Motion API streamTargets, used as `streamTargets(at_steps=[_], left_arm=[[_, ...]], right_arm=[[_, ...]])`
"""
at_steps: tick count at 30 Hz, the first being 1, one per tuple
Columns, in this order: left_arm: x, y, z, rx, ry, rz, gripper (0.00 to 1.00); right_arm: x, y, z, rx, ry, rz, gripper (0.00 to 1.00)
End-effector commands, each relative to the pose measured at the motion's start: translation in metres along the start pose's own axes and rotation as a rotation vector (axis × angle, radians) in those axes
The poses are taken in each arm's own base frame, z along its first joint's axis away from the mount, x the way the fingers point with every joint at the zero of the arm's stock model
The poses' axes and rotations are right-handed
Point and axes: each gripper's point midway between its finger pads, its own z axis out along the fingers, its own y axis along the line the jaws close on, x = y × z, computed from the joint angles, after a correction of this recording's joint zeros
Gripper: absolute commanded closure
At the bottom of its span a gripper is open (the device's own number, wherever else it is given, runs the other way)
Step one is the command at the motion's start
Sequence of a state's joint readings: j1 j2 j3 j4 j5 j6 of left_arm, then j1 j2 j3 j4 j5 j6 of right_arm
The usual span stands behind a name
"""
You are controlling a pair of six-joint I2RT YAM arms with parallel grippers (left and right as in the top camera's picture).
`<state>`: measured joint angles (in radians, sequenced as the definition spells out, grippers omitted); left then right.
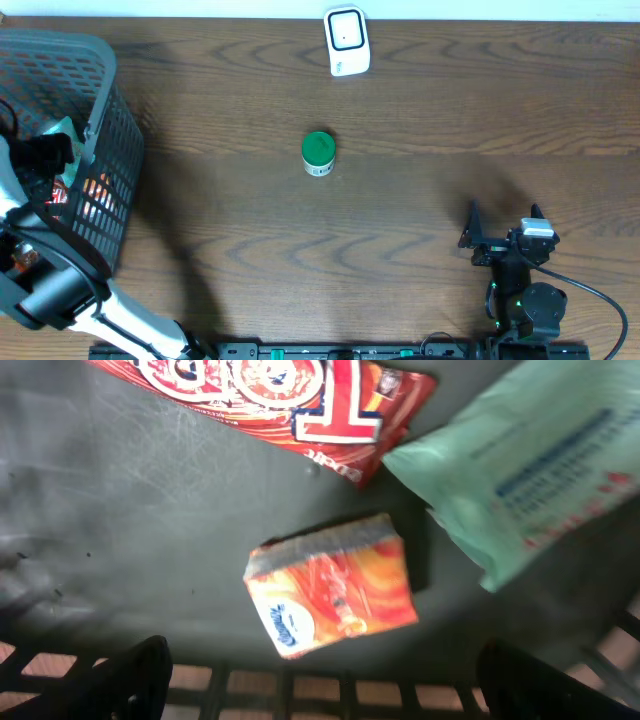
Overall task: Scan the item barcode
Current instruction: 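Return the left gripper to the basket and grasp the orange snack pack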
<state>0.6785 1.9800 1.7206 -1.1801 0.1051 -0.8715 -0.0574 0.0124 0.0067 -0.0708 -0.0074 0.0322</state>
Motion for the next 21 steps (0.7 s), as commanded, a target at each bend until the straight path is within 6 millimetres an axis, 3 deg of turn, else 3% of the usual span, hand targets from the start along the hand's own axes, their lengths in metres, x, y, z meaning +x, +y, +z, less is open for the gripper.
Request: streamTargets(at_steps=[1,9,21], left_arm=[[0.003,0.006,0.019,-0.077,-0.007,-0.013,0.02],[0.011,-0.005,0.03,-0.087,-0.045,-0.03,0.02],[0.016,0.009,0.053,-0.169,-0.124,-0.096,0.02]], right_arm=[[0.001,0.002,0.0,-0.006,0.002,-0.015,0.01],[0.001,0.002,0.0,-0.006,0.002,-0.015,0.01],[0.001,0.002,0.0,-0.006,0.002,-0.015,0.01]])
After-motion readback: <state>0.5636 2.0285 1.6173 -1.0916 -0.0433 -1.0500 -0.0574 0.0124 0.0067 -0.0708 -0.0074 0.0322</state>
